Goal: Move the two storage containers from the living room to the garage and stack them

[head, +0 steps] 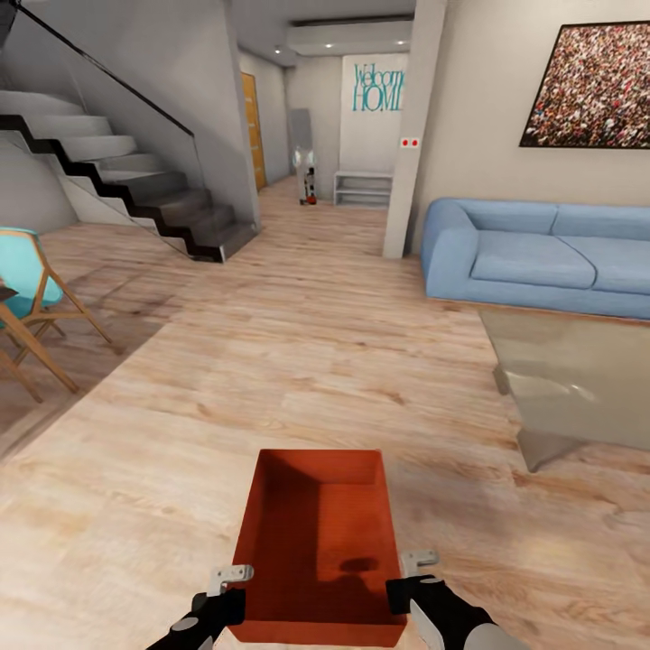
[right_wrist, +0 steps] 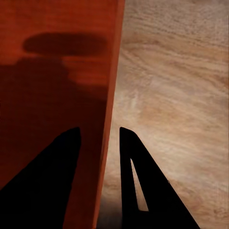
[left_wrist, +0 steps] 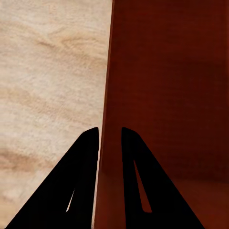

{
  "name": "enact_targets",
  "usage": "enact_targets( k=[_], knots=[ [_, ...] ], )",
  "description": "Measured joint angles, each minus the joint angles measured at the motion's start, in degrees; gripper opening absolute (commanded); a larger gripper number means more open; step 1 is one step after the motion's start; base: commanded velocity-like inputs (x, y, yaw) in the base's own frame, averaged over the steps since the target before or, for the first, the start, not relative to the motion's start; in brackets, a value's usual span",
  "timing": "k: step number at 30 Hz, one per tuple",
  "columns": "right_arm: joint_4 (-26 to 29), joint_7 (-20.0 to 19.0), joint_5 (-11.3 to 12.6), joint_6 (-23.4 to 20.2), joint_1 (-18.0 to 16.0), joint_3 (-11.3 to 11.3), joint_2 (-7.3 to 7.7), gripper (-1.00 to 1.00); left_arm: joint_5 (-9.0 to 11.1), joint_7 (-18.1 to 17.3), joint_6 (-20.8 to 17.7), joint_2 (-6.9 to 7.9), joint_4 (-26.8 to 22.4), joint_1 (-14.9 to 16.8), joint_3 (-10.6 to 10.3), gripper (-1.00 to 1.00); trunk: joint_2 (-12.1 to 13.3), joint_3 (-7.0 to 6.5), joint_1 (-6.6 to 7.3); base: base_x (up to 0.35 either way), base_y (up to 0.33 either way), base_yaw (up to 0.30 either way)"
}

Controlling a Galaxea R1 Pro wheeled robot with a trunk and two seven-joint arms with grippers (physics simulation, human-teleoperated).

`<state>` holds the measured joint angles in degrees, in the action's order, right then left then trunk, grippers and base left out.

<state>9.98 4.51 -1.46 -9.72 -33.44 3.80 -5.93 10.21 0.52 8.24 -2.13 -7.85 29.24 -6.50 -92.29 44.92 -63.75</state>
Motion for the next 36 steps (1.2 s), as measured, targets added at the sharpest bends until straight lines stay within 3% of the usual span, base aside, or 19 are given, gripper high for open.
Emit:
enact_targets(
  k=[10,28,36],
  knots=[
    [0.0,-0.01,0.03,0.0,0.01,0.01,-0.02,-1.0,0.08,0.0,0.11,-0.02,0.01,-0.01,-0.15,-1.0,0.0,-0.61,-0.02,0.278,0.131,0.0],
    [0.01,0.0,-0.07,0.01,0.05,-0.03,-0.43,-1.0,0.27,0.0,0.16,-0.02,-0.08,-0.01,-0.43,-1.0,0.0,-0.87,-0.03,0.021,0.006,0.011],
    [0.0,-0.02,-0.1,0.01,0.06,-0.02,-0.48,-1.0,0.26,-0.03,0.15,0.06,-0.1,-0.01,-0.47,-1.0,0.0,-1.51,-0.01,0.173,0.102,0.07]
  ],
)
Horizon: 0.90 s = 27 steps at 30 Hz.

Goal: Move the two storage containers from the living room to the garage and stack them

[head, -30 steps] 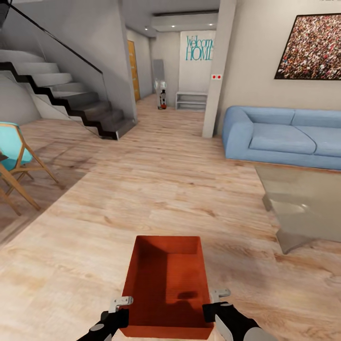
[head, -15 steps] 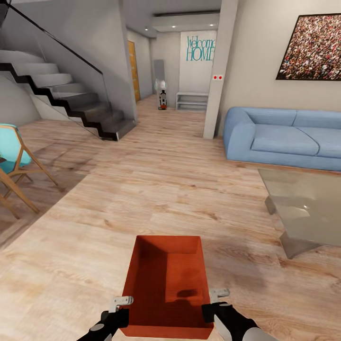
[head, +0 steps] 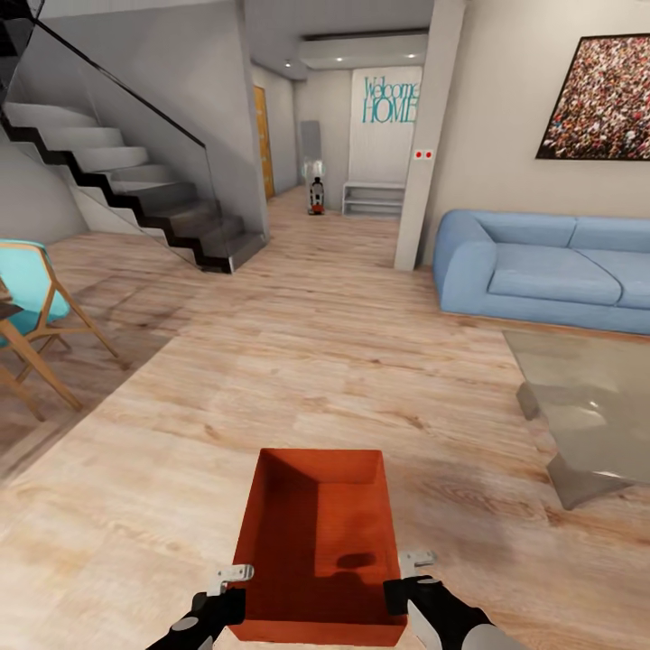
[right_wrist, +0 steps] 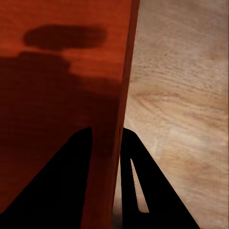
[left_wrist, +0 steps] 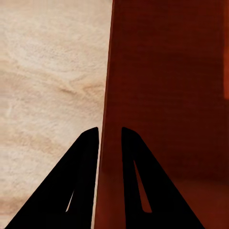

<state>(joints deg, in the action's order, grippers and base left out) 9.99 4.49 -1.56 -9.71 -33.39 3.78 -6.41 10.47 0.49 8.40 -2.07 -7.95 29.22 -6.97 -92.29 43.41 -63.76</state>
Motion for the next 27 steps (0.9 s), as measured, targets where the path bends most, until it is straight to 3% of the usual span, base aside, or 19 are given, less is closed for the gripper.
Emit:
enact_targets(
  k=[8,27],
  knots=[
    [-0.01,0.0,0.02,-0.01,0.0,0.0,0.02,-1.0,-0.07,0.0,0.0,-0.03,0.03,0.0,0.09,-1.0,0.0,-0.68,0.01,0.283,0.127,0.075],
    [0.01,0.11,0.23,0.0,0.0,0.24,0.02,-1.0,-0.08,0.01,0.0,-0.02,0.0,0.0,0.05,-1.0,0.0,-2.31,0.01,0.304,0.006,0.069]
  ],
)
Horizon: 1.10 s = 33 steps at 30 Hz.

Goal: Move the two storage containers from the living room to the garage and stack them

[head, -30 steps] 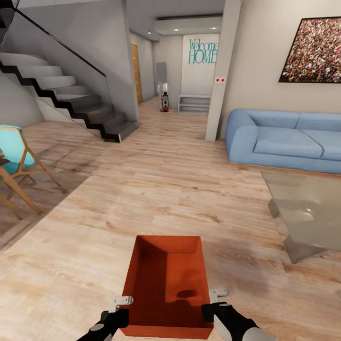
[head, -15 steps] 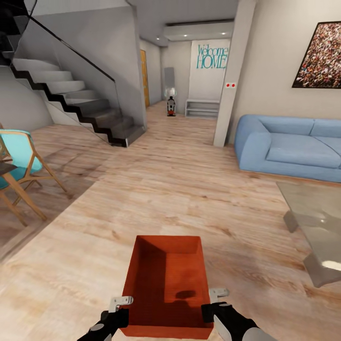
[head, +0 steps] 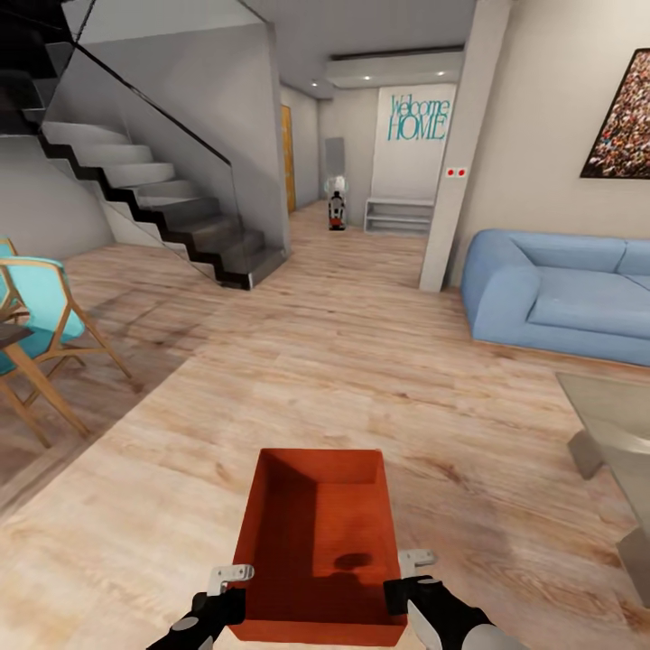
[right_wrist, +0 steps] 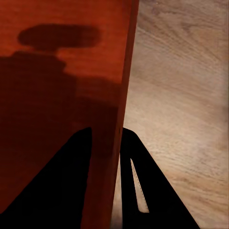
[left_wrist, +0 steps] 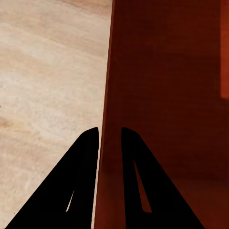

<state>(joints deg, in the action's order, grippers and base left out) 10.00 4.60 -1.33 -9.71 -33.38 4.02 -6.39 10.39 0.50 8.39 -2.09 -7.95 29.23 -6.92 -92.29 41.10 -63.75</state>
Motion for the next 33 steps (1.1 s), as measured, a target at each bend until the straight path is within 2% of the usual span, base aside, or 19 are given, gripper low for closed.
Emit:
enact_targets(
  k=[12,33],
  knots=[
    [0.02,0.05,0.03,0.0,0.01,0.02,-0.03,-1.0,-0.05,-0.02,0.0,0.03,-0.01,0.0,0.02,-1.0,0.0,-0.97,0.0,0.339,0.0,0.006],
    [-0.01,-0.02,0.06,-0.01,0.01,0.05,0.02,-1.0,-0.11,0.0,0.0,-0.03,0.05,0.01,0.12,-1.0,0.0,-1.19,0.0,0.343,0.0,0.0]
  ],
)
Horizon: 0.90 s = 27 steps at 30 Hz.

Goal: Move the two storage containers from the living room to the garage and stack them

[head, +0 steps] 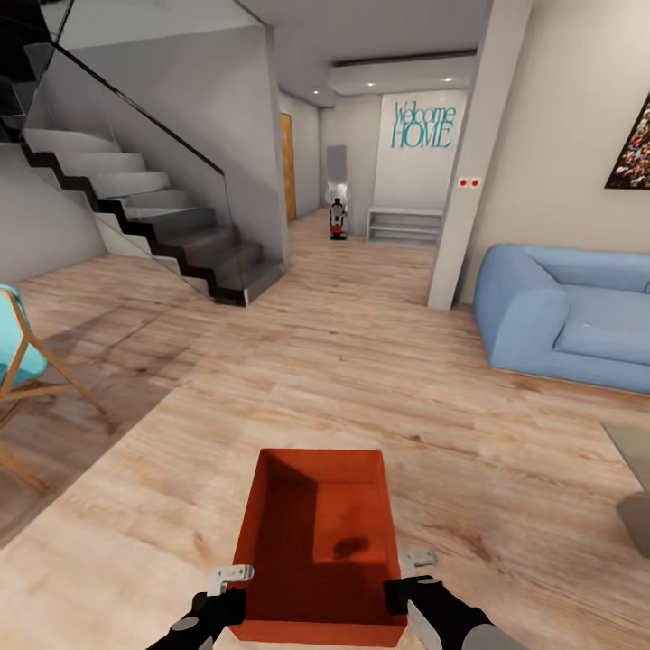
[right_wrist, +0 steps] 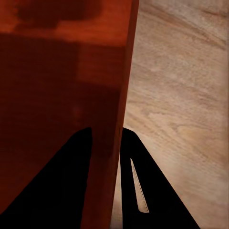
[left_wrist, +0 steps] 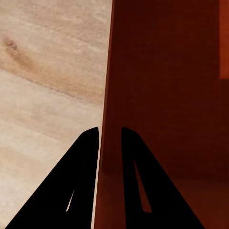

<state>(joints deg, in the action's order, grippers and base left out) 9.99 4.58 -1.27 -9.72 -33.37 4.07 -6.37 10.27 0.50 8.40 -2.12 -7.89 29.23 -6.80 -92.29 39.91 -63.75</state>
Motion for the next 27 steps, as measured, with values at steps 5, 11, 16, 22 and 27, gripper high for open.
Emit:
enact_targets(
  k=[5,11,16,22,27],
  knots=[
    [-0.01,0.01,0.01,0.0,0.0,0.01,-0.01,-1.0,0.0,0.0,0.0,0.01,0.0,0.0,-0.01,-1.0,0.0,-0.36,0.0,0.343,0.0,0.0],
    [-0.01,0.02,0.02,0.0,0.0,0.01,-0.01,-1.0,0.0,0.0,0.0,0.01,0.0,0.0,-0.01,-1.0,0.0,-0.52,0.0,0.343,0.0,0.0],
    [-0.02,0.01,0.05,0.0,0.0,0.03,0.0,-1.0,0.01,0.0,0.0,0.0,0.01,0.0,-0.02,-1.0,0.0,-0.54,0.0,0.343,0.0,0.0],
    [0.01,0.01,0.04,0.0,0.0,0.03,0.0,-1.0,0.0,0.0,0.0,0.0,0.0,0.0,0.0,-1.0,0.0,-0.54,0.0,0.343,0.0,0.0],
    [-0.02,0.01,0.04,0.0,0.0,0.03,0.0,-1.0,0.01,0.0,0.0,0.0,0.01,0.0,-0.02,-1.0,0.0,-0.54,0.0,0.343,0.0,0.0]
  ],
)
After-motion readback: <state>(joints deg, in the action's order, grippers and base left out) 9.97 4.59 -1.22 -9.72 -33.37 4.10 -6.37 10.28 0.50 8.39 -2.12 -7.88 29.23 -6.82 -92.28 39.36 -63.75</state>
